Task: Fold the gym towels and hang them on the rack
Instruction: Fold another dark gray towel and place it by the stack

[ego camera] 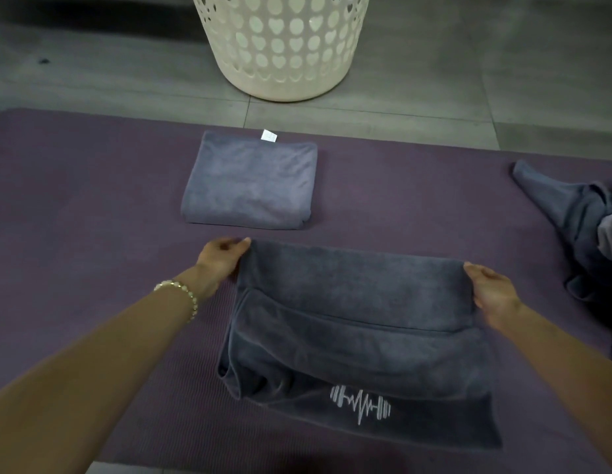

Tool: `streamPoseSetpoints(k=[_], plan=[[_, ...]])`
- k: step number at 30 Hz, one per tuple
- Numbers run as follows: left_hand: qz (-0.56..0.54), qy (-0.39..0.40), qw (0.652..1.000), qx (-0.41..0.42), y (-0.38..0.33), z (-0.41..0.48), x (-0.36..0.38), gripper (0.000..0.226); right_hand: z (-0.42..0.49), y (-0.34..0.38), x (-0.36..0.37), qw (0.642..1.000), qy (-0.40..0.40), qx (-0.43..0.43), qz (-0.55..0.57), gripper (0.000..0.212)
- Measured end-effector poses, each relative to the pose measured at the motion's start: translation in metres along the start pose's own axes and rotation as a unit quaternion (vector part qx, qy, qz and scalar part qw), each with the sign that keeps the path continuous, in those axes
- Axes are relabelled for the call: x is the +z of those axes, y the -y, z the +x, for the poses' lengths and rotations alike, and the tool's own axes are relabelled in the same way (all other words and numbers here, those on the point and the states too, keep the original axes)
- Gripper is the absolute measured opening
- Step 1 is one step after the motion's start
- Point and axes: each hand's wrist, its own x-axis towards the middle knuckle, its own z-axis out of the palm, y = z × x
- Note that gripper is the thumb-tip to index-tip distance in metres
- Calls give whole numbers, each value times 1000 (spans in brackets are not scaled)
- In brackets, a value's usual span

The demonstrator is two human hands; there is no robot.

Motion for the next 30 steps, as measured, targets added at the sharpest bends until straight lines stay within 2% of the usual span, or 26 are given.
streamPoseSetpoints(k=[2,3,4,6,7,9,10,12,15,17,18,20,23,25,27,30], plan=[[95,-73,989,88,0,-5,-2,43,-7,0,1,990,-45,-102,-90,8],[108,-71,984,120,-1,-13,-3,40,-12,0,0,977,-56,-157,-129,14],[122,-38,982,138,-1,-23,-4,38,-17,-1,-2,967,-39,-202,-148,16],[190,66,972,122,3,-39,-2,45,-26,-6,-7,953,58,-236,-181,14],[237,112,960,99,5,-46,-3,49,-31,-9,-11,943,129,-222,-210,12],[308,160,935,66,9,-56,-4,50,-42,-18,-17,907,254,-174,-288,10],[320,169,930,58,11,-58,-4,48,-46,-21,-20,888,285,-162,-322,13],[298,197,933,42,11,-63,-7,42,-50,-26,-27,876,292,-154,-352,21],[199,240,950,17,14,-73,-13,29,-46,-27,-39,864,282,-136,-395,32],[137,239,961,28,16,-80,-18,22,-42,-28,-49,840,290,-134,-439,31],[104,234,966,37,16,-82,-20,26,-42,-25,-54,831,299,-136,-448,29],[52,222,973,45,16,-83,-25,34,-43,-16,-63,852,322,-113,-398,25],[-8,167,984,56,11,-74,-22,29,-44,1,-66,923,313,-58,-214,16],[-52,114,990,71,5,-64,-13,29,-39,7,-56,964,228,-71,-114,12],[-64,74,992,75,1,-56,-2,29,-30,7,-42,989,128,-64,-37,14],[40,58,997,24,6,-46,9,44,-21,-6,-26,998,70,6,3,16]])
